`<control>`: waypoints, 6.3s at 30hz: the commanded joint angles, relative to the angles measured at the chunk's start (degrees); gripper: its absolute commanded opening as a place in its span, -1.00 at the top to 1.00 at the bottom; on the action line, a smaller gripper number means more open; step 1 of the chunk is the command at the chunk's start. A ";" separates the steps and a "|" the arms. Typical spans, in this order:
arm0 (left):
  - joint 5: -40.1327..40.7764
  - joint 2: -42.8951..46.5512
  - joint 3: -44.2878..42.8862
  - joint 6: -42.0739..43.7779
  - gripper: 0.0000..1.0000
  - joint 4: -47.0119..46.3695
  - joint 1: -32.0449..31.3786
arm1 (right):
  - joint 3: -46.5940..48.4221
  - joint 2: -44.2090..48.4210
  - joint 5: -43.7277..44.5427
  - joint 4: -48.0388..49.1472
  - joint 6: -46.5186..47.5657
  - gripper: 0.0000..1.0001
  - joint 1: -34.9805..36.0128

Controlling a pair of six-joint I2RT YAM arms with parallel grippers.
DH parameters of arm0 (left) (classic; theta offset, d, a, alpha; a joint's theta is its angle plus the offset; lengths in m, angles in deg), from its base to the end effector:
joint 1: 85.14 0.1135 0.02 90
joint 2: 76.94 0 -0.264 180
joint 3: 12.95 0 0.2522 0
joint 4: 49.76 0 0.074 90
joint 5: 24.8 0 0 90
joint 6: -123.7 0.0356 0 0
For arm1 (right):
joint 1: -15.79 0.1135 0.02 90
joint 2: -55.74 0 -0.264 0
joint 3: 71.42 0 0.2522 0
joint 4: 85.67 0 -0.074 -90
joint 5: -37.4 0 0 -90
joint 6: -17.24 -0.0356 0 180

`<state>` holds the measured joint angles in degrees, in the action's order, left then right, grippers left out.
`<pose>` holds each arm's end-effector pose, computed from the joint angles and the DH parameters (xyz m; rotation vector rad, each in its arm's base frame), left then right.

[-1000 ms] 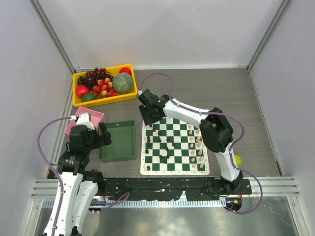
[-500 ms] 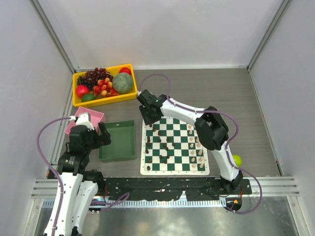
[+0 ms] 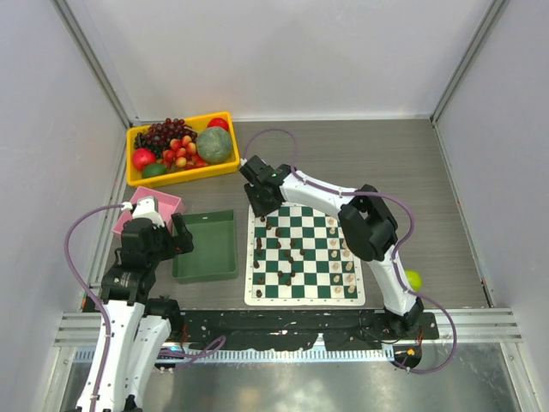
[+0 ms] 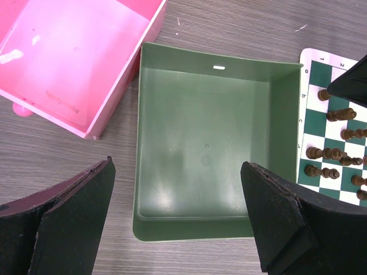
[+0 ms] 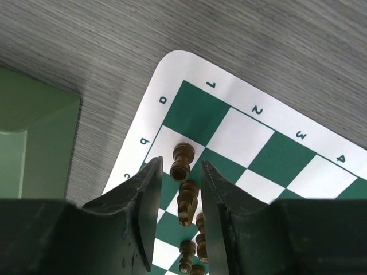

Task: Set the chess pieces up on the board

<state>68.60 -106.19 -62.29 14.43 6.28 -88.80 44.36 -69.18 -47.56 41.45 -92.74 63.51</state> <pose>0.1151 -0.0052 0.2648 -0.3319 2.1763 -0.1591 0.3195 0.3467 0.1932 -0.6128 2.6040 0.2735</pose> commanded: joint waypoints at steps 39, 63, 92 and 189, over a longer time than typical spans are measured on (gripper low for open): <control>-0.15 -0.28 -0.99 0.46 -0.98 -1.15 0.15 | 8.20 -4.72 2.79 -0.35 1.09 0.56 -1.41; -0.32 -0.54 -1.08 0.46 -0.98 -1.15 0.06 | 8.81 -3.58 1.29 -1.14 1.62 0.14 -1.49; -0.50 1.04 -0.81 0.28 -0.98 -1.24 0.06 | -8.85 10.05 0.15 1.50 1.00 0.08 0.79; -0.59 0.87 -0.81 0.28 -0.99 -1.33 0.15 | -1.37 7.58 2.52 -0.79 1.36 0.06 1.58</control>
<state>68.58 -105.65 -62.29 14.54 6.28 -88.80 43.07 -68.40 -46.76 41.10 -91.24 64.80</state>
